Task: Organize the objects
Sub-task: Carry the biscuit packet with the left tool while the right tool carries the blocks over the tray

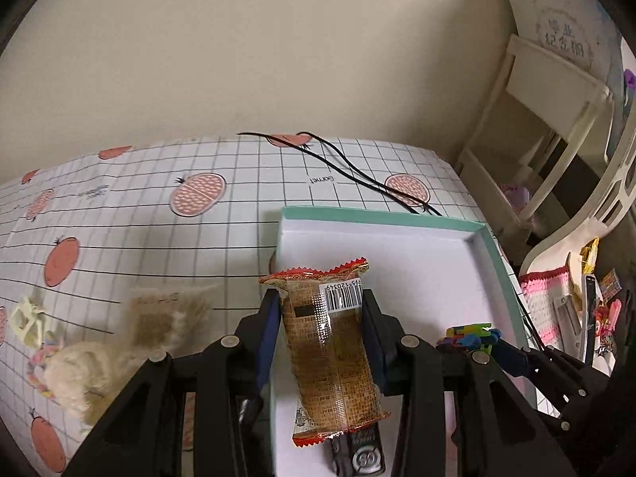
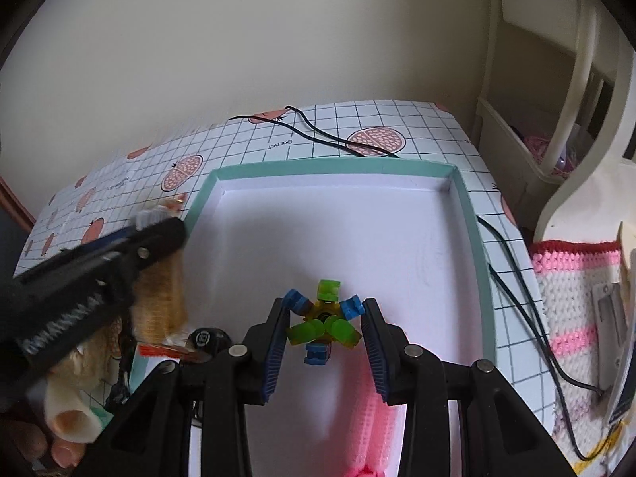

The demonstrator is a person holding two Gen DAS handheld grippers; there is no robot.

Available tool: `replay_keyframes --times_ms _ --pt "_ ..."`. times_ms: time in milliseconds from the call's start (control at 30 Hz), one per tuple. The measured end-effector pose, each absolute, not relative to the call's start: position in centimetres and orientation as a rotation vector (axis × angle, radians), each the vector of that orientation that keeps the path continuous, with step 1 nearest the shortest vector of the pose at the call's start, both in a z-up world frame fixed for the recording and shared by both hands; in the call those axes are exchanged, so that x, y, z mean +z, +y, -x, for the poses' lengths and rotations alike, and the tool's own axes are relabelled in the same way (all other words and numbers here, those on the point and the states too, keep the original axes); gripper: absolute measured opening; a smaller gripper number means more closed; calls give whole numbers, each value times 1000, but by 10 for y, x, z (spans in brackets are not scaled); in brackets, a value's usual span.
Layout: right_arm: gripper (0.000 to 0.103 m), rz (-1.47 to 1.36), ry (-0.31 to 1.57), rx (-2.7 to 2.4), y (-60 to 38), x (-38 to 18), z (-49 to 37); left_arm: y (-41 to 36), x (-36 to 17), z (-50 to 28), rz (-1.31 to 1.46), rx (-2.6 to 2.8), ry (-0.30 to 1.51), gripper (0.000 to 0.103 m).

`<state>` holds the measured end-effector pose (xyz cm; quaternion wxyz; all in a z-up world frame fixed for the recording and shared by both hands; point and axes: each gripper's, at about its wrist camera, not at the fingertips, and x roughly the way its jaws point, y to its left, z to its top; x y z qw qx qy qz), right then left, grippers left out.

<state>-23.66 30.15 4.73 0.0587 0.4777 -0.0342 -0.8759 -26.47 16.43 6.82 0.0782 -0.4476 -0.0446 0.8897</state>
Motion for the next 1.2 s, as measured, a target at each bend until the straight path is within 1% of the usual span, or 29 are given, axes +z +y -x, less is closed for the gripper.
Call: replay_keyframes --times_ms 200,367,500,733,1133,1200 --pt "40 -1468 -86 -2640 300 39 245 170 57 276 1383 2657 -97 41" --pt "40 -1478 -69 -2626 295 35 246 168 48 279 1418 2650 -105 41" --pt "40 -1470 -47 -2616 289 34 245 173 43 277 1454 2658 -52 41" --pt "40 -1470 -21 -2609 284 34 244 174 40 269 1476 2674 -18 41" --pt "40 -1471 44 -2608 274 48 235 161 51 262 1450 2658 -159 42" --pt "42 -1463 45 -2611 273 53 232 160 57 259 1433 2657 -172 43"
